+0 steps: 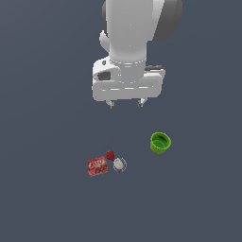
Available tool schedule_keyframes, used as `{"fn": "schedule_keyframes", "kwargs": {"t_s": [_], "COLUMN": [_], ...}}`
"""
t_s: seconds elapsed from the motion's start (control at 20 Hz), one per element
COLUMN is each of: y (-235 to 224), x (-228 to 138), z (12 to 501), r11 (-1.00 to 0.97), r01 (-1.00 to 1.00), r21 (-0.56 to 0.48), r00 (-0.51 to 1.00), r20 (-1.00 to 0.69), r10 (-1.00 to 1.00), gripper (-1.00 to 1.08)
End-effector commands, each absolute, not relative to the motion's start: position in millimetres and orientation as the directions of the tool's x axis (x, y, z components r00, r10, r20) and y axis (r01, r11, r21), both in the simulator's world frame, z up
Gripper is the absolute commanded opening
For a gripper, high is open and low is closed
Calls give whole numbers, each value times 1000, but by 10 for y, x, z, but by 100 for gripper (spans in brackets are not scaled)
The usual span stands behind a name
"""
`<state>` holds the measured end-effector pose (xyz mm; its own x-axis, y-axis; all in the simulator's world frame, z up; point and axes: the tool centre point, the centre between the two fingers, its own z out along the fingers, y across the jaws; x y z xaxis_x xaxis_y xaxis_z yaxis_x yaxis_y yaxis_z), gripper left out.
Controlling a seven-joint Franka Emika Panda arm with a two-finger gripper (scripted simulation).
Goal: Pick up a designated object from a clutter of objects.
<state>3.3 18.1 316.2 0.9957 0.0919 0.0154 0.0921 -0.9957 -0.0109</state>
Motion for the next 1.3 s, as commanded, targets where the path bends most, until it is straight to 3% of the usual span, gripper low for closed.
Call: {"fn": "schedule_keyframes", "kwargs": {"t_s": [0.0, 0.65, 1.25], "y": [168, -23, -354], "x": [55, 362, 723], "z": [3136, 2741, 2090], "r11": [-997, -981, -835], "r01": [74, -191, -549], "r21": [-13, -36, -41], "r00": [997, 982, 836], "r20": [15, 3, -18], "r10": [74, -191, -548], "gripper": [100, 100, 100]}}
